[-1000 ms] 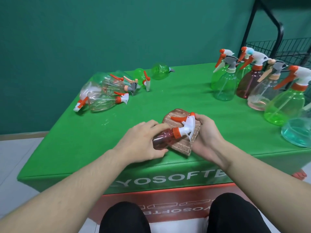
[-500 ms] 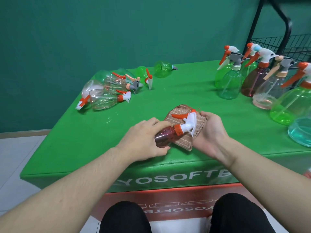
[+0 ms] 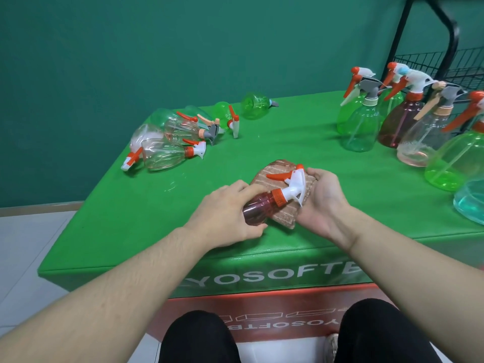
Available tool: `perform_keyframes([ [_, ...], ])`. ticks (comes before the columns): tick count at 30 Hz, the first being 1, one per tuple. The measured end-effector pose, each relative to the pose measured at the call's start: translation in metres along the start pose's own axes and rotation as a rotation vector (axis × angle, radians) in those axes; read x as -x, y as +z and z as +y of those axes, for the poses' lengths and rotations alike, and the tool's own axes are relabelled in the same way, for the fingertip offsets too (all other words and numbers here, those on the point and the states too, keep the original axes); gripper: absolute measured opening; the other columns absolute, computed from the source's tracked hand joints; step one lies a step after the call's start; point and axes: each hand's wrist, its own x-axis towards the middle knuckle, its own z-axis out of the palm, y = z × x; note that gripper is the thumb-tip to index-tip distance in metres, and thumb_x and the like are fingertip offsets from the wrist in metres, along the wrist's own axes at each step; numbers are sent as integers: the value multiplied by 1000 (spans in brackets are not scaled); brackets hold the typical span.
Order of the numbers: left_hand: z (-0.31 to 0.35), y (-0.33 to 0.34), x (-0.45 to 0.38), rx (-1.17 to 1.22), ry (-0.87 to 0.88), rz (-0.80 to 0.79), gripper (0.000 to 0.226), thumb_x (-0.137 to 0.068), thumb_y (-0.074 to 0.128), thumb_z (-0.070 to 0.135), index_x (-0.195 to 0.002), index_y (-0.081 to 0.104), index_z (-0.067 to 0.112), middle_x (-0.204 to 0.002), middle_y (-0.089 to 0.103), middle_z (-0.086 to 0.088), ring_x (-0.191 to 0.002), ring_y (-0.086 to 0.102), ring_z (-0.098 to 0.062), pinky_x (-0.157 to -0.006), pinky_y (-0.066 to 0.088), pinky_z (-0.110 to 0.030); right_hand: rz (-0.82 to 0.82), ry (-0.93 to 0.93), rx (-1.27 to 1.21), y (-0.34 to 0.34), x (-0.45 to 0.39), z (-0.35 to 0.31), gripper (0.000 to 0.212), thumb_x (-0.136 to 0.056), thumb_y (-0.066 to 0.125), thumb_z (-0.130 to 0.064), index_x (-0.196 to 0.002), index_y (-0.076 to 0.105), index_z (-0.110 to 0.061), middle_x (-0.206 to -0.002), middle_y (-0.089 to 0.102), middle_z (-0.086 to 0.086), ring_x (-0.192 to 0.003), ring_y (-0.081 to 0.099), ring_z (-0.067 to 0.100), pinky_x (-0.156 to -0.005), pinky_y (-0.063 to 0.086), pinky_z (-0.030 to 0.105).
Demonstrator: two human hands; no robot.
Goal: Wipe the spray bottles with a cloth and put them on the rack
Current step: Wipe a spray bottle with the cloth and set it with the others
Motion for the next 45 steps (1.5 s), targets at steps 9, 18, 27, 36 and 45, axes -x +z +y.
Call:
perform_keyframes([
  [9,4,0,-8,-43,-34,-24,73,-81,73,59,-146,43,45,-120,57,10,-108,56,-14,-92,46,-28,65,-80,-28,-5,4,-5,55,-105,26,-36,-124,60,2,-119,69,28,-101,72,41,-95,52,57],
  [18,16,0,-15,-97,-153,-24,68,-81,73,56,-141,43,43,-111,56,6,-93,55,-18,-78,45,-29,56,-127,70,-14,32,-9,53,-108,18,-32,-118,61,-3,-113,72,25,-110,68,35,-97,52,54],
  [27,24,-12,-12,-77,-173,-84,73,-83,74,57,-146,39,42,-113,56,3,-93,59,-20,-79,51,-30,72,-158,268,-31,60,-17,29,-104,35,-22,-120,51,-4,-112,70,22,-99,68,32,-94,54,50],
  [36,25,-10,7,-130,-92,-60,72,-85,70,60,-147,37,46,-117,57,3,-95,60,-20,-79,53,-29,138,-280,412,-11,47,-15,24,-106,39,-18,-103,60,-7,-91,68,13,-76,67,24,-77,62,41],
  [45,22,-4,1,-141,-119,-33,67,-84,69,59,-143,42,47,-108,58,1,-92,61,-24,-77,51,-30,187,-416,834,-8,30,10,40,-98,48,-37,-106,70,-4,-108,75,8,-111,66,29,-105,44,41],
])
